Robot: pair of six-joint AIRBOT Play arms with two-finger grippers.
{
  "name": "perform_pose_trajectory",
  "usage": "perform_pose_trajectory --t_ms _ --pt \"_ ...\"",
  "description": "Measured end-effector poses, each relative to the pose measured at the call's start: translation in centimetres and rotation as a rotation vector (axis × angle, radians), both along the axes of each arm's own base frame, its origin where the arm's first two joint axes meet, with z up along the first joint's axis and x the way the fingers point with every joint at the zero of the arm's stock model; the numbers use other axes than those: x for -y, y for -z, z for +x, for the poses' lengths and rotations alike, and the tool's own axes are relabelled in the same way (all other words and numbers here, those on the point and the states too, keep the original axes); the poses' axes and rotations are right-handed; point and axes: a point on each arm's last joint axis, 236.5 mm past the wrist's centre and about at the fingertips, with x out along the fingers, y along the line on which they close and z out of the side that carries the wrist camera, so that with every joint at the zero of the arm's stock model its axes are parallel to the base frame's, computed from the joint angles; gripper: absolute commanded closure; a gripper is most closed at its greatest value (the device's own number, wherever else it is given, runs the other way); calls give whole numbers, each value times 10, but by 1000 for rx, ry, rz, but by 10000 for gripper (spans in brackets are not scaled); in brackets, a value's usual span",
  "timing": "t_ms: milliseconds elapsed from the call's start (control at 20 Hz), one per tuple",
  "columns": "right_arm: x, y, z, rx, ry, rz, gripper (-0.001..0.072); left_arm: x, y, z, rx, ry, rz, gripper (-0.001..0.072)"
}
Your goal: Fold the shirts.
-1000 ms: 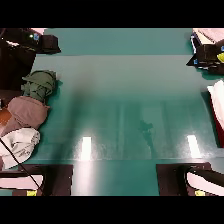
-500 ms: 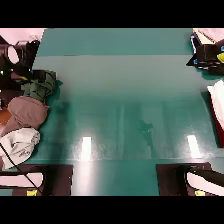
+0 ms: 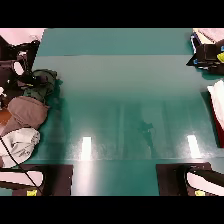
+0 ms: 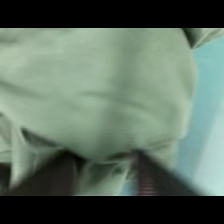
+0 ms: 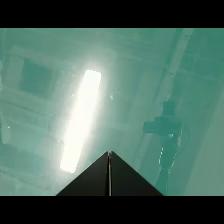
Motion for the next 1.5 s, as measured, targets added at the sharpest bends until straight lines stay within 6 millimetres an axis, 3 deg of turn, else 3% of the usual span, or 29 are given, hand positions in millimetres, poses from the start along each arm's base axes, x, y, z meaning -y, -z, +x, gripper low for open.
perform_pose_trajectory --t_ms 150,250,350,500,650,750,850,1000,1200,1250,1300,1350,1500 --pt "0 0 0 -1 2 1 692 5 -5 7 26 -13 -38 679" --pt "0 -1 1 4 4 2 692 12 -26 14 70 -12 -71 680" --pt "0 -8 4 31 7 5 691 25 -74 24 167 36 -101 680" --pt "0 -33 12 125 16 13 692 60 -179 24 374 171 -161 679" --pt "-1 -70 21 255 29 26 691 117 -281 -14 538 387 -262 679" --pt "-1 -90 25 328 38 36 692 157 -324 -53 589 540 -343 679" --pt "-1 -101 26 373 46 46 692 193 -342 -89 585 685 -399 679" --pt "-1 -103 21 397 54 56 691 241 -329 -128 494 861 -450 679" --pt "-1 -105 9 412 58 61 691 298 -270 -156 313 994 -533 677" --pt "-1 -106 6 415 58 62 691 309 -250 -157 272 1002 -546 526" --pt "-1 -108 3 420 58 62 692 314 -231 -155 234 1000 -542 198" --pt "-1 -110 0 429 59 63 692 316 -214 -148 207 983 -522 52" --pt "0 -117 -7 449 60 63 692 292 -174 -134 115 884 -459 54"
